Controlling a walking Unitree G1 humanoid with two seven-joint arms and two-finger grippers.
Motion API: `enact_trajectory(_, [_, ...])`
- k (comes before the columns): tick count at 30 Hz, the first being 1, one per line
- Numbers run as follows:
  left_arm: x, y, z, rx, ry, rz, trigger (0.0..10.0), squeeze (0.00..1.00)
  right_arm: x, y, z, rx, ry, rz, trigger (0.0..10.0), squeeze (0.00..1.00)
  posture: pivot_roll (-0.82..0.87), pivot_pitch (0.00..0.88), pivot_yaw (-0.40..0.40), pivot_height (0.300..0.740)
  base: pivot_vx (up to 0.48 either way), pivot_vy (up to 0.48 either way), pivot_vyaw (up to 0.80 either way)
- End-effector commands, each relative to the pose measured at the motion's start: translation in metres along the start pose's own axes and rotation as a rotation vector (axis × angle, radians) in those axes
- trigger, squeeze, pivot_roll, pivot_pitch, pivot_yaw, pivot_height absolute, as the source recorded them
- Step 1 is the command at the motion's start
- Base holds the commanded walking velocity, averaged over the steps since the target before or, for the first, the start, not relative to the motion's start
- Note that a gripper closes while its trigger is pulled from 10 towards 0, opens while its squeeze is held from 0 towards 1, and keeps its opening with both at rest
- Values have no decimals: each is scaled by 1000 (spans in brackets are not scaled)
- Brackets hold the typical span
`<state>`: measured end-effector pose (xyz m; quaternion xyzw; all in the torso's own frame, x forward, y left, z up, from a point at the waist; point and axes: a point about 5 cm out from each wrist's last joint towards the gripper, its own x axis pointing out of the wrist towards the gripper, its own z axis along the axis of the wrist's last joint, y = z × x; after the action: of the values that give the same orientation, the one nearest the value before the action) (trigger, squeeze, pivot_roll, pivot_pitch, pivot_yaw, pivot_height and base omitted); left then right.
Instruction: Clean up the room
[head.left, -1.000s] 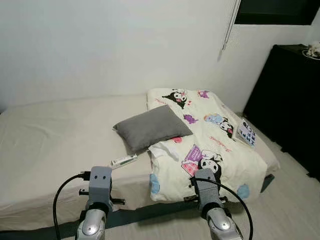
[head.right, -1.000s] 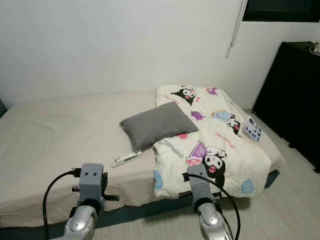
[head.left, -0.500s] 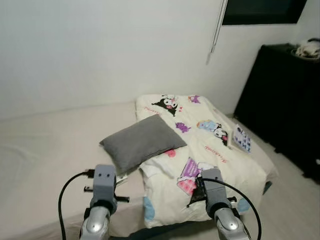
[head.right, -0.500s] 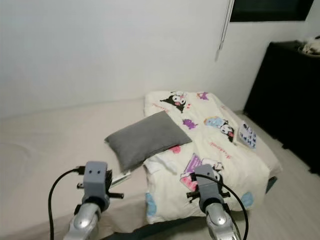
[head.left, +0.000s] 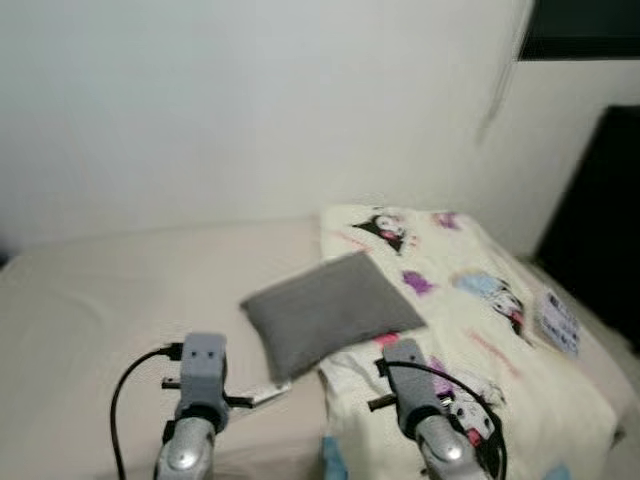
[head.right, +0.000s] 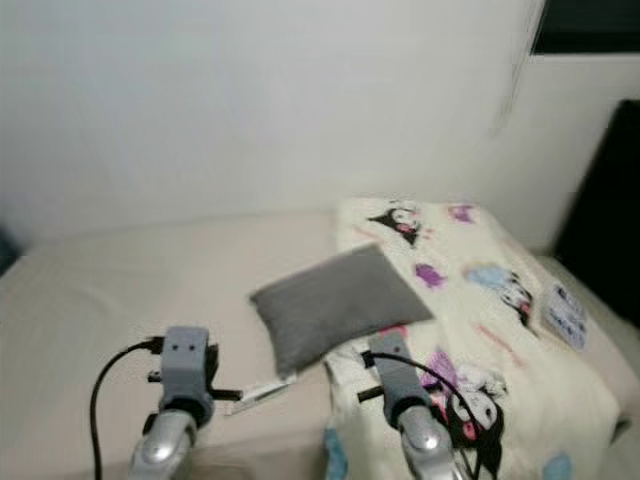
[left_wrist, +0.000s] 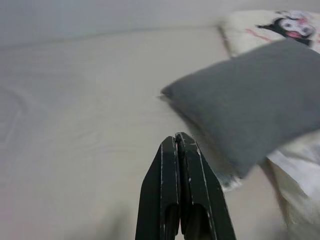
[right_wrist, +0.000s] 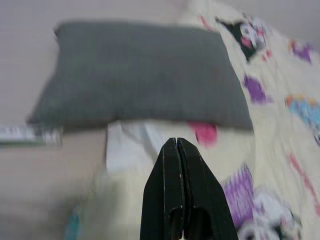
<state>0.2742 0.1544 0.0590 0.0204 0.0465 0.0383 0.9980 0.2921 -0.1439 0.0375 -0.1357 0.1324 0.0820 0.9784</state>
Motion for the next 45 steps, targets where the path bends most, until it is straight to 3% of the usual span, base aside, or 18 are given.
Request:
enact_trajectory(1, [-1,4,-2,0,9,12,10000,0,-2,4,-4,9,15,16,10000,0,-20,40,-73,740,266,0,0])
enact_trajectory(23, [-1,11,-2,16,4,37,10000,0,-4,6,-6,9,20,28,10000,0,-20,27,-68,740,47,0,0])
enact_trajectory(29, [0,10,0,47,-4,25,10000,0,-2,5,-6,95,42,27,10000,0,-21,23,-68,740,0,-240,0])
enact_trajectory(34, [1,9,-2,10,20,38,10000,0,-1,4,-6,109,58,20,10000,0,-24,20,-66,740,0,-288,0])
enact_trajectory(39, [4,6,0,1,40,26,10000,0,3,-4,2,3,20,-19,10000,0,-26,28,-62,740,0,0,0])
enact_trajectory(45, [5,6,0,-1,47,22,10000,0,3,-5,1,-9,34,-17,10000,0,-25,36,-63,740,0,0,0])
